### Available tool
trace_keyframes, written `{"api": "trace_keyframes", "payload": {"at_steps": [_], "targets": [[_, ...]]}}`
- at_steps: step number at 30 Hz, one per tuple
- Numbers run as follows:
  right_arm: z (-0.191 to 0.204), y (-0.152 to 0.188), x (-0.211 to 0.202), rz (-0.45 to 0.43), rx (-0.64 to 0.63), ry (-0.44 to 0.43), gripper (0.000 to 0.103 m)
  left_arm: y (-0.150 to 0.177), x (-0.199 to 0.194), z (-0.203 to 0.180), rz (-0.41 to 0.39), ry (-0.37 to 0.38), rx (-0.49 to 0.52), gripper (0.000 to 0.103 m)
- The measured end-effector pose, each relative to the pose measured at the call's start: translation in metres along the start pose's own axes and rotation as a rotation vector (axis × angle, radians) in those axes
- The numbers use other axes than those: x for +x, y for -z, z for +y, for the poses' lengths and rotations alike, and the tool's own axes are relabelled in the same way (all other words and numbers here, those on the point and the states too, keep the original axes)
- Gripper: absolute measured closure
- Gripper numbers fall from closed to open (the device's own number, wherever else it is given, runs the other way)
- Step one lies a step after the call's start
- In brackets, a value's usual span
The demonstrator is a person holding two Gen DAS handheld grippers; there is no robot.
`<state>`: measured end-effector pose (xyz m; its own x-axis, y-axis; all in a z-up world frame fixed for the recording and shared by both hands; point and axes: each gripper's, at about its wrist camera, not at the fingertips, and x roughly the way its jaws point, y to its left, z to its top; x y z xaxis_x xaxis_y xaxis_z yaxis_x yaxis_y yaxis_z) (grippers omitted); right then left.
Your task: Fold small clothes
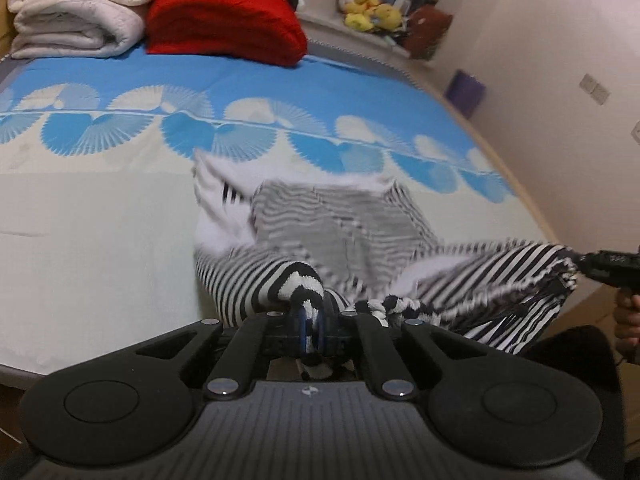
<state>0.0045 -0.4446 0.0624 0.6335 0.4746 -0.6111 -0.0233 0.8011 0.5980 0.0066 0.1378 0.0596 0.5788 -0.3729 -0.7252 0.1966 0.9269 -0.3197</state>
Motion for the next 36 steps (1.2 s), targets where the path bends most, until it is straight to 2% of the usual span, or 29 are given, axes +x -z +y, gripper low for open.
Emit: {"api": "trace_keyframes", "payload": {"at_steps": [4,9,11,13,14,15,16,18,20,22,24,26,28,31,34,36], "targets": [[0.000,-0.003,0.004,0.022,0.030,0.004,0.098,-0.020,0.032,0.021,0.031,-0.002,-0.073,0.098],[-0.010,-0.039,0.077,0.065,0.103,0.025,0.098,-0.082,0.117,0.069,0.061,-0.051,-0.240,0.097],[-0.015,-0.064,0.118,0.080,0.142,0.048,0.097,-0.110,0.157,0.094,0.047,-0.040,-0.332,0.094],[-0.025,-0.093,0.163,0.059,0.192,0.059,0.094,-0.132,0.190,0.115,0.034,-0.063,-0.380,0.078],[-0.033,-0.106,0.182,0.038,0.240,0.094,0.085,-0.139,0.199,0.124,0.023,-0.102,-0.395,0.075],[-0.039,-0.115,0.195,0.006,0.274,0.121,0.081,-0.142,0.203,0.130,0.005,-0.127,-0.409,0.071],[-0.044,-0.122,0.206,-0.034,0.269,0.139,0.081,-0.139,0.203,0.134,-0.017,-0.121,-0.420,0.071],[-0.051,-0.124,0.216,-0.089,0.241,0.184,0.073,-0.132,0.206,0.137,0.002,-0.096,-0.443,0.070],[-0.055,-0.115,0.224,-0.074,0.164,0.178,0.071,-0.129,0.207,0.126,0.020,-0.082,-0.382,0.070],[-0.051,-0.110,0.233,0.005,0.089,0.196,0.070,-0.129,0.213,0.106,0.040,-0.050,-0.233,0.062],[-0.040,-0.106,0.238,0.023,-0.007,0.145,0.058,-0.125,0.221,0.093,0.058,-0.037,-0.122,0.053],[-0.030,-0.096,0.244,0.025,-0.120,0.135,0.055,-0.121,0.231,0.086,0.106,-0.044,-0.050,0.050],[-0.024,-0.087,0.257,0.082,-0.215,0.212,0.055,-0.112,0.233,0.080,0.120,-0.095,0.016,0.047],[-0.012,-0.075,0.266,0.092,-0.343,0.228,0.052,-0.106,0.242,0.076,0.129,-0.195,0.107,0.046],[-0.004,-0.066,0.278,0.100,-0.460,0.274,0.052,-0.101,0.252,0.071,0.155,-0.224,0.164,0.046],[0.000,-0.065,0.283,0.094,-0.523,0.298,0.052,-0.101,0.258,0.066,0.145,-0.242,0.203,0.047]]}}
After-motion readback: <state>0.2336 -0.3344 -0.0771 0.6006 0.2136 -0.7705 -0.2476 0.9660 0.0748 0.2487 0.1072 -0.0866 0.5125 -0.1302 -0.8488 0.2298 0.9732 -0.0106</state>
